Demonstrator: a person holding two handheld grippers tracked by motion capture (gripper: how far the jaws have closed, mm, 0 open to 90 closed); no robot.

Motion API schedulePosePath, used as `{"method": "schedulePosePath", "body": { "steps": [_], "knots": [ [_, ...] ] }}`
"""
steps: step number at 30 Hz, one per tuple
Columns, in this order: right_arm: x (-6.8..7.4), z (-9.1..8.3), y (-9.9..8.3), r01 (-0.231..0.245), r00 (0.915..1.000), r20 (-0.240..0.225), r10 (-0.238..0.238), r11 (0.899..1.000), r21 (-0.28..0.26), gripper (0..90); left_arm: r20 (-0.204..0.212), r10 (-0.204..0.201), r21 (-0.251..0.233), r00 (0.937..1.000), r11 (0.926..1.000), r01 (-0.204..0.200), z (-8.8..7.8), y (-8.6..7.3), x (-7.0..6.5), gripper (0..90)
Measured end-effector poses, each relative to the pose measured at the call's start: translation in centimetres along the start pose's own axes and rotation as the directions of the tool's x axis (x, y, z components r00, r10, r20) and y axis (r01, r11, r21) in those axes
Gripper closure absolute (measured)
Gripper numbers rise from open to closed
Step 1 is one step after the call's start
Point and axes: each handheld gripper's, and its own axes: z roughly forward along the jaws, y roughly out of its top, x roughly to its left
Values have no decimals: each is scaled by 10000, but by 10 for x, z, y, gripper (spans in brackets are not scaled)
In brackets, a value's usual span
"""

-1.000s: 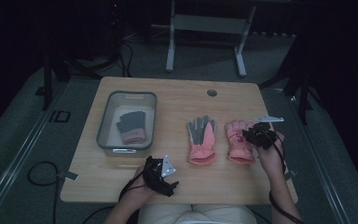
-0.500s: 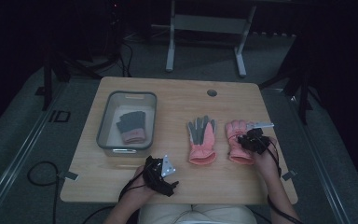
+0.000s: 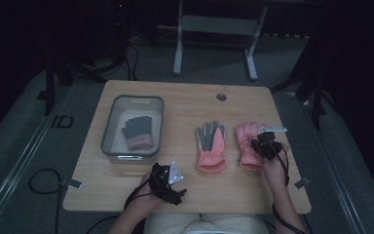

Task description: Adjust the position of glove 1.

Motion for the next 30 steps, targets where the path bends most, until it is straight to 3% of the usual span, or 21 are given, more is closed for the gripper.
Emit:
{"method": "schedulePosePath", "body": {
  "steps": [6, 12, 16, 21, 23, 26, 27, 30],
  "knots": [
    [8, -21, 21, -147, 9999, 35, 149, 9987, -493, 868, -1, 13, -11, 10000, 10000, -13, 0, 0, -1, 40],
    [23, -42, 40, -9, 10000, -53, 4, 9942, -1074, 867, 1, 40, 7, 10000, 10000, -40, 0, 0, 0, 40],
    [50, -57, 59, 48, 9995, -295, -92, 9892, -1466, 867, -9, 25, 6, 10000, 10000, -25, 0, 0, 0, 40],
    [69, -61, 69, -7, 9984, -561, -86, 9863, -1647, 867, 25, 41, -33, 10000, 10000, -41, 0, 0, -1, 40],
    [84, -61, 75, -29, 9978, -652, -81, 9859, -1674, 867, 26, 62, -40, 10000, 10000, -61, 0, 0, -1, 40],
    [94, -58, 76, 33, 9967, -796, -167, 9861, -1662, 867, 30, 58, -35, 10000, 10000, -58, 0, 0, -1, 40],
    [105, -54, 76, 75, 9950, -972, -232, 9872, -1593, 867, 42, 57, -33, 10000, 10000, -57, 0, 0, -1, 40],
    [113, -51, 75, 85, 9936, -1101, -258, 9879, -1549, 867, 30, 59, -40, 10000, 10000, -59, 0, 0, -1, 40]
  ]
}}
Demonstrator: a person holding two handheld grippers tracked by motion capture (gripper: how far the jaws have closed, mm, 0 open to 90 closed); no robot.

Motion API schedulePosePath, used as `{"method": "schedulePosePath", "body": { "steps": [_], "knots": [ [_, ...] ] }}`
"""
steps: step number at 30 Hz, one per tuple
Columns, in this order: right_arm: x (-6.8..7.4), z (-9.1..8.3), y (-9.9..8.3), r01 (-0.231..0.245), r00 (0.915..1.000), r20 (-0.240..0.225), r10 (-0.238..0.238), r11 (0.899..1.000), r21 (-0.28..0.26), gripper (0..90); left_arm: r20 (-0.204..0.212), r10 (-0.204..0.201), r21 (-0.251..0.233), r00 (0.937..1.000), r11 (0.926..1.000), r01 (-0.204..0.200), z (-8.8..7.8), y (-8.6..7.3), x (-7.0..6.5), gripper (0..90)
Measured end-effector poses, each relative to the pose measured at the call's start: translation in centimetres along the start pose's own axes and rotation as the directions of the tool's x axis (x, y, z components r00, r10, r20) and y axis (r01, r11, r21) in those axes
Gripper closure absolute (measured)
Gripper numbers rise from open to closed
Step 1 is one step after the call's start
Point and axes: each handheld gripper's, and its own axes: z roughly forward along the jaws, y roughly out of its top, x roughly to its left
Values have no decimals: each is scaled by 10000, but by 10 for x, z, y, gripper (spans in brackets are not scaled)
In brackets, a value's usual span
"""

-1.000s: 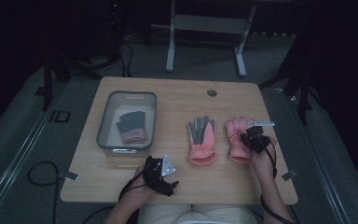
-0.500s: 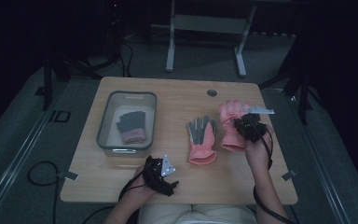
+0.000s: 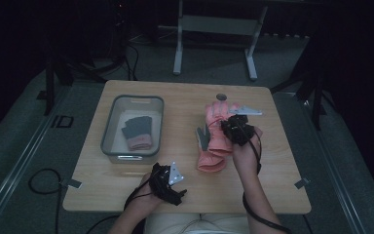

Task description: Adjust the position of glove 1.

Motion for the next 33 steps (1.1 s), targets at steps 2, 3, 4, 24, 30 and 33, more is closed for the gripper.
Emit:
{"method": "schedulePosePath", "body": {
  "steps": [2, 3, 4, 24, 30, 33],
  "knots": [
    [10, 7, -3, 145, 9999, -58, -144, 9998, 141, 867, 0, 17, -4, 10000, 10000, -17, 0, 0, 0, 40],
    [12, 9, -5, 168, 9998, -45, -168, 9997, 202, 867, -3, 21, -8, 10000, 10000, -21, 0, 0, 0, 40],
    [15, 12, -7, 234, 9997, -22, -233, 9993, 287, 867, 4, 16, -5, 10000, 10000, -16, 0, 0, 0, 40],
    [7, 39, -48, 1109, 9926, -641, -1029, 9844, 1368, 849, 30, 58, 60, 10000, 10000, -58, 0, 0, 0, 40],
    [1, 34, -50, 1093, 9894, -1095, -954, 9856, 1293, 782, 47, 20, 64, 10000, 10000, -20, 0, 0, 0, 40],
    [1, 30, -47, 886, 9876, -1383, -741, 9908, 1019, 666, 51, 61, 77, 10000, 10000, -62, -1, 0, 0, 40]
  ]
}}
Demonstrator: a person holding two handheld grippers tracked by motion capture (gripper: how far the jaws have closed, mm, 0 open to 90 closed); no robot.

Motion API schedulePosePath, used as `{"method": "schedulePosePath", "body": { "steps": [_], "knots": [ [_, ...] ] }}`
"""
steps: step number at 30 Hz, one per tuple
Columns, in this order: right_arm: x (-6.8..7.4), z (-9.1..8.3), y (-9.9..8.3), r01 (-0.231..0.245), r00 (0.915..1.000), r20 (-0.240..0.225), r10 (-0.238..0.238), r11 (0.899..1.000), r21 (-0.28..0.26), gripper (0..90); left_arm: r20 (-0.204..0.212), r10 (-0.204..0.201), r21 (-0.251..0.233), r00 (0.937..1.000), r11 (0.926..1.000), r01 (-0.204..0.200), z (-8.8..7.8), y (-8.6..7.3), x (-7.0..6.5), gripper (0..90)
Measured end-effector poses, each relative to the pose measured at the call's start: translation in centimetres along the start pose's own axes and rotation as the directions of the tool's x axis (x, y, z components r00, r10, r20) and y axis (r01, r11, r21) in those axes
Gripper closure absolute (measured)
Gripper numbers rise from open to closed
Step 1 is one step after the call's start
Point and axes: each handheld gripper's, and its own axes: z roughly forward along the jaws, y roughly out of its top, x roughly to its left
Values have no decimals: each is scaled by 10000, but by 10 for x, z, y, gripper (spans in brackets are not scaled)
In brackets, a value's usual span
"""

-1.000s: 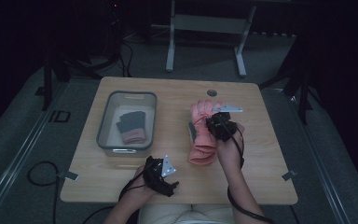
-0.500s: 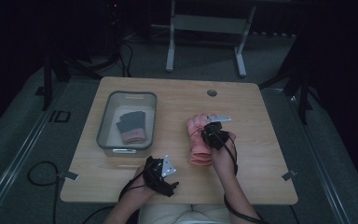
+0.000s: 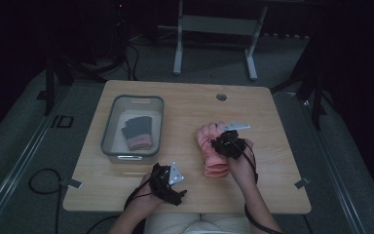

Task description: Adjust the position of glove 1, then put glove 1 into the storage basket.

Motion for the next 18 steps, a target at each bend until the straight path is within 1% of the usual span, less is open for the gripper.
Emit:
{"method": "schedulePosePath", "body": {
  "steps": [2, 3, 4, 6, 8, 9, 11, 12, 15, 17, 18],
  "knots": [
    [0, -4, 2, -77, 9999, -73, 74, 9993, -359, 552, 13, -26, -17, 10000, 10000, 26, 0, 0, 0, 40],
    [0, -6, 4, -73, 10000, -67, 70, 9990, -440, 513, 21, -26, -6, 10000, 10000, 26, 0, 0, 0, 40],
    [-1, -7, 5, -116, 9998, -137, 109, 9986, -519, 474, 32, -43, -6, 10000, 10000, 43, 0, 0, 0, 40],
    [-4, -10, 5, -250, 9992, -333, 225, 9968, -758, 369, 55, -62, 3, 10000, 10000, 62, 0, 0, 0, 40],
    [-8, -11, 6, -396, 9980, -525, 353, 9958, -824, 297, 53, -52, -6, 10000, 10000, 52, 0, 0, 0, 39],
    [-10, -12, 5, -499, 9965, -713, 440, 9953, -832, 269, 50, -39, -6, 10000, 10000, 39, 0, 0, 0, 39],
    [-13, -13, 5, -548, 9937, -1014, 469, 9956, -757, 170, 43, -32, -26, 10000, 10000, 32, 0, 0, 0, 39],
    [-14, -13, 4, -498, 9933, -1077, 413, 9957, -779, 154, 47, -42, -28, 10000, 10000, 42, 0, 0, 0, 40],
    [-17, -14, 4, -386, 9955, -892, 309, 9956, -855, 153, 72, -39, -25, 10000, 10000, 39, 0, 0, 0, 39],
    [-20, -17, 5, -530, 9940, -1011, 427, 9935, -1011, 153, 71, -38, -63, 10000, 10000, 39, 0, 1, 0, 39],
    [-21, -19, 5, -558, 9942, -982, 447, 9921, -1128, 153, 78, -48, -64, 10000, 10000, 48, 0, 1, 0, 40]
  ]
}}
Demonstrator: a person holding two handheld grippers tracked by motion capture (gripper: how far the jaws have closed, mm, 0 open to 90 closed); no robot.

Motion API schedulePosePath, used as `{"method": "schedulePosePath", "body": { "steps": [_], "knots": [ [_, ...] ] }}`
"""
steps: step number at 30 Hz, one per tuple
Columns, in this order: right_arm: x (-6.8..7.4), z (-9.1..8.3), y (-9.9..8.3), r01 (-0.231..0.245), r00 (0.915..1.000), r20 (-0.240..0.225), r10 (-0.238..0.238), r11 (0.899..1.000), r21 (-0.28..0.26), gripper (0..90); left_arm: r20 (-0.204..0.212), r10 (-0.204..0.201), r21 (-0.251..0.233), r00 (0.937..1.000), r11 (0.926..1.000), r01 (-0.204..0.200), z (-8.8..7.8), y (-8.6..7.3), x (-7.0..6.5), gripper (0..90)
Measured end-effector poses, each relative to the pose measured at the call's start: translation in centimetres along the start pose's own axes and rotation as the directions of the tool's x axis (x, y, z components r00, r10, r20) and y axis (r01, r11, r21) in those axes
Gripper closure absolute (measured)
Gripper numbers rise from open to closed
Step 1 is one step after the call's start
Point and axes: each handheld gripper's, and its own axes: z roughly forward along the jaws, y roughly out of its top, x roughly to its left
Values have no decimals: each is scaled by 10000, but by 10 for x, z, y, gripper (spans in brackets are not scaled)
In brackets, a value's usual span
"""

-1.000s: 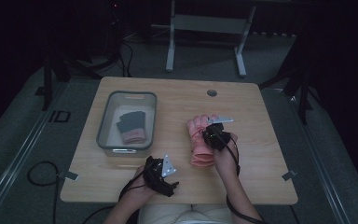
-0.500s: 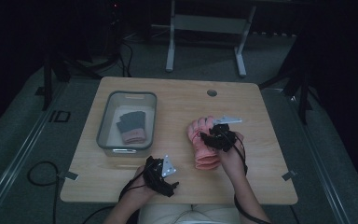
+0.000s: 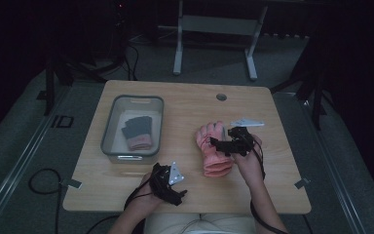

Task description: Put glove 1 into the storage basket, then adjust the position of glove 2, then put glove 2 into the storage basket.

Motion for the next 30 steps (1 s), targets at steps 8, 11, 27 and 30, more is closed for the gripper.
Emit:
{"method": "schedulePosePath", "body": {
  "steps": [8, 11, 27, 30],
  "knots": [
    [-8, -11, 1, 531, 9983, 260, -520, 9978, -398, 144, 108, -109, -65, 9999, 9999, 110, -2, 3, -1, 40],
    [-11, -14, 1, 853, 9963, 175, -847, 9957, -375, 143, 87, -83, -224, 9999, 9997, 85, -7, 8, -3, 39],
    [-28, -42, 10, 1101, 9923, -475, -1140, 9909, -776, 112, -397, -297, -1685, 9988, 9854, 226, -46, 71, 8, 52],
    [-31, -45, 14, 836, 9926, -792, -924, 9906, -1080, 100, -338, -452, -2079, 9984, 9774, 372, -51, 92, 16, 52]
  ]
}}
